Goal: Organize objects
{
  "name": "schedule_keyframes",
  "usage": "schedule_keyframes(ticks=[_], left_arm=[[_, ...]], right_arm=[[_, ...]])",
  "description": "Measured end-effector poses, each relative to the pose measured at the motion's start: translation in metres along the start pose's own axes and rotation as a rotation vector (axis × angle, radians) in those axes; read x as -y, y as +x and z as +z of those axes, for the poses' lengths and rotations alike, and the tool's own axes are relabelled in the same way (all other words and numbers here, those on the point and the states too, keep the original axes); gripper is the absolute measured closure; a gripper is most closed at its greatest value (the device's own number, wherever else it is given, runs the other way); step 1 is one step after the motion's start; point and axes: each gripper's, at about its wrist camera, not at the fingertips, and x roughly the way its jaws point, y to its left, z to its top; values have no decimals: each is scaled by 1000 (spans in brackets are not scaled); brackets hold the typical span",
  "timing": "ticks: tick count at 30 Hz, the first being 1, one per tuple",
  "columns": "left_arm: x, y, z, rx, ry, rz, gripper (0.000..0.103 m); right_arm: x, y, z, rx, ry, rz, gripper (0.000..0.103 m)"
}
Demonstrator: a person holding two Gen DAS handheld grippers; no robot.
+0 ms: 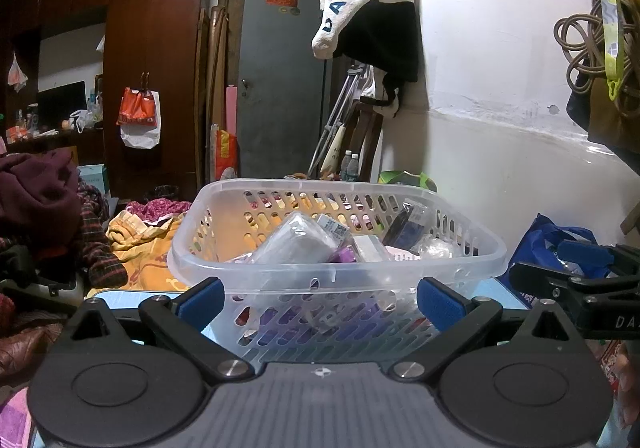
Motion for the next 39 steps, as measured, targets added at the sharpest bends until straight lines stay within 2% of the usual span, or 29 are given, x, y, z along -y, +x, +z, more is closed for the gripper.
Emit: schedule_keyframes(ticks=[39], left_arm=[[3,0,-1,9,-6,-1,0]], right_arm=[[1,1,-2,-8,-6,9,0]])
